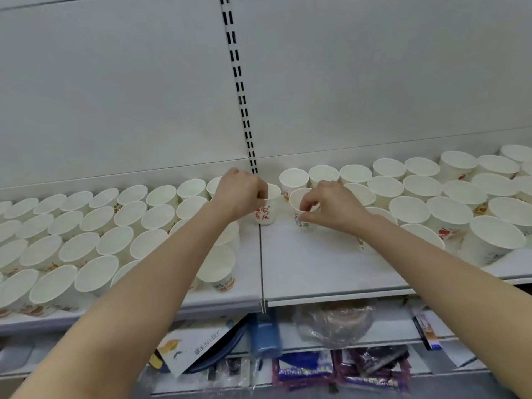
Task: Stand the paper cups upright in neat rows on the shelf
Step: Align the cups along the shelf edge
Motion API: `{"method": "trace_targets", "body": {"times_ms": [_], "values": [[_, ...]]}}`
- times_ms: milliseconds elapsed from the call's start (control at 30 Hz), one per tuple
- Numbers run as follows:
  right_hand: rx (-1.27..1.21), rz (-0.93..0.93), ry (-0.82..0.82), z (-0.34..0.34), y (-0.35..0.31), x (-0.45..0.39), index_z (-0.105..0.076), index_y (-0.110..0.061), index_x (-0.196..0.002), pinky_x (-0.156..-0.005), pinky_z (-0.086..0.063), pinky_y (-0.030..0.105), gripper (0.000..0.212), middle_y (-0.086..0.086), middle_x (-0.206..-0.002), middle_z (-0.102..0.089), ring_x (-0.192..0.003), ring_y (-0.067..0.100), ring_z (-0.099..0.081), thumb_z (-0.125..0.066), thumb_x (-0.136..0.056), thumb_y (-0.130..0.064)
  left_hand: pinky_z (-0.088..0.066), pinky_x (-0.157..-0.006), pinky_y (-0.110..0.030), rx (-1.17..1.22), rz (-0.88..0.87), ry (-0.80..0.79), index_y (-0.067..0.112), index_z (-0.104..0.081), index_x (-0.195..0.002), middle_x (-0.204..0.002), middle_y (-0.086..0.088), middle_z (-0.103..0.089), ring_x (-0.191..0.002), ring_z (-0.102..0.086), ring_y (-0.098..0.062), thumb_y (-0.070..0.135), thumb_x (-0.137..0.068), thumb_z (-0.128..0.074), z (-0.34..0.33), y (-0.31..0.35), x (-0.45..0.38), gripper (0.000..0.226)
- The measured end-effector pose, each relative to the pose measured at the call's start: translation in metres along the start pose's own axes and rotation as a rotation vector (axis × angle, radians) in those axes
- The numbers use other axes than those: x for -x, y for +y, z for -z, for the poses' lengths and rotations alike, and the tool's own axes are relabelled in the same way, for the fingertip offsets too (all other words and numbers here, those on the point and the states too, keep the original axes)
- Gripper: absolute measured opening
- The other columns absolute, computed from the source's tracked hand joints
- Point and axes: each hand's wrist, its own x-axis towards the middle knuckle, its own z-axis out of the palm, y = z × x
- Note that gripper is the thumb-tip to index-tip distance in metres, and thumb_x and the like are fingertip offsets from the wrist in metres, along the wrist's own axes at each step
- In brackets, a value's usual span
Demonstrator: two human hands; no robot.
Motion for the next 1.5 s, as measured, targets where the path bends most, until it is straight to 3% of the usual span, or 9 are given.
{"method": "trace_targets", "body": {"times_ms": [267,400,533,633,733,967,1200,1400,1500], "values": [[0.001,0.026,0.083,-0.009,0.004,0.009,-0.071,-0.020,-0.077,-0.065,-0.049,0.041,0.006,-0.005,-0.077,-0.069,-0.080,0.016,-0.055,-0.074,-0.074,-0.015,-0.035,-0.087,-0.032,-0.064,0.028,-0.011,0.027,-0.069,-0.091,-0.096,0.004,-0.071,-0.092,-0.062,-0.020,0.035,-0.085,-0.062,-0.007,-0.010,-0.006,0.012],[0.000,0.001,0.148,-0.014,0.003,0.016,-0.071,-0.019,-0.078,-0.064,-0.048,0.041,0.008,-0.004,-0.075,-0.067,-0.080,0.021,-0.055,-0.075,-0.074,-0.014,-0.040,-0.078,-0.030,0.102,-0.027,0.116,0.025,-0.069,-0.106,-0.103,0.005,-0.068,-0.102,-0.060,-0.019,0.039,-0.082,-0.069,-0.003,0.000,-0.022,0.028],[-0.026,0.025,0.204,-0.019,0.004,0.022,-0.071,-0.019,-0.076,-0.065,-0.048,0.039,0.012,-0.005,-0.074,-0.067,-0.077,0.023,-0.055,-0.079,-0.070,-0.013,-0.042,-0.088,-0.033,0.083,-0.145,-0.005,0.026,-0.067,-0.114,-0.111,0.002,-0.066,-0.110,-0.056,-0.023,0.034,-0.083,-0.070,-0.003,0.027,-0.049,0.032],[-0.058,0.024,0.252,-0.017,0.004,0.029,-0.071,-0.019,-0.076,-0.067,-0.049,0.039,0.015,-0.003,-0.077,-0.067,-0.080,0.024,-0.056,-0.081,-0.068,-0.011,-0.034,-0.092,-0.032,-0.007,-0.159,-0.029,0.027,-0.072,-0.102,-0.104,0.000,-0.069,-0.106,-0.057,-0.025,0.027,-0.087,-0.064,-0.010,0.037,-0.060,0.017],[-0.094,-0.010,0.242,-0.017,0.005,0.033,-0.072,-0.021,-0.079,-0.069,-0.050,0.041,0.015,-0.003,-0.082,-0.067,-0.088,0.023,-0.058,-0.081,-0.070,-0.012,-0.031,-0.093,-0.031,0.039,-0.169,0.069,0.024,-0.072,-0.091,-0.092,0.001,-0.072,-0.094,-0.061,-0.023,0.026,-0.087,-0.058,-0.005,0.035,-0.063,0.014],[-0.083,-0.090,0.207,-0.027,0.000,-0.004,-0.072,-0.020,-0.087,-0.070,-0.048,0.041,0.008,-0.002,-0.085,-0.069,-0.090,0.021,-0.056,-0.072,-0.080,-0.016,-0.044,-0.073,-0.029,0.255,-0.037,0.309,0.026,-0.071,-0.094,-0.099,0.007,-0.073,-0.093,-0.064,-0.021,0.033,-0.087,-0.059,0.057,0.008,-0.051,0.016],[-0.048,-0.144,0.171,-0.036,-0.002,-0.050,-0.072,-0.018,-0.095,-0.075,-0.046,0.036,0.013,0.004,-0.094,-0.067,-0.098,0.022,-0.054,-0.064,-0.085,-0.013,-0.044,-0.072,-0.026,0.314,0.082,0.280,0.028,-0.073,-0.095,-0.098,0.009,-0.073,-0.096,-0.064,-0.015,0.032,-0.087,-0.063,0.065,-0.025,-0.029,0.014],[-0.031,-0.138,0.159,-0.046,-0.003,-0.064,-0.072,-0.018,-0.093,-0.075,-0.047,0.038,0.014,0.004,-0.092,-0.068,-0.097,0.024,-0.055,-0.064,-0.083,-0.013,-0.052,-0.078,-0.033,0.346,0.147,0.228,0.030,-0.073,-0.091,-0.094,0.011,-0.073,-0.094,-0.064,-0.013,0.031,-0.086,-0.063,0.060,-0.035,-0.014,0.011],[0.037,-0.067,0.276,-0.049,-0.006,-0.064,-0.071,-0.018,-0.096,-0.078,-0.043,0.035,0.024,0.000,-0.090,-0.069,-0.095,0.027,-0.053,-0.075,-0.073,-0.022,-0.050,-0.077,-0.031,0.354,0.162,0.234,0.029,-0.073,-0.091,-0.094,0.012,-0.073,-0.094,-0.064,-0.012,0.031,-0.086,-0.064,0.060,-0.034,-0.010,0.010]]}}
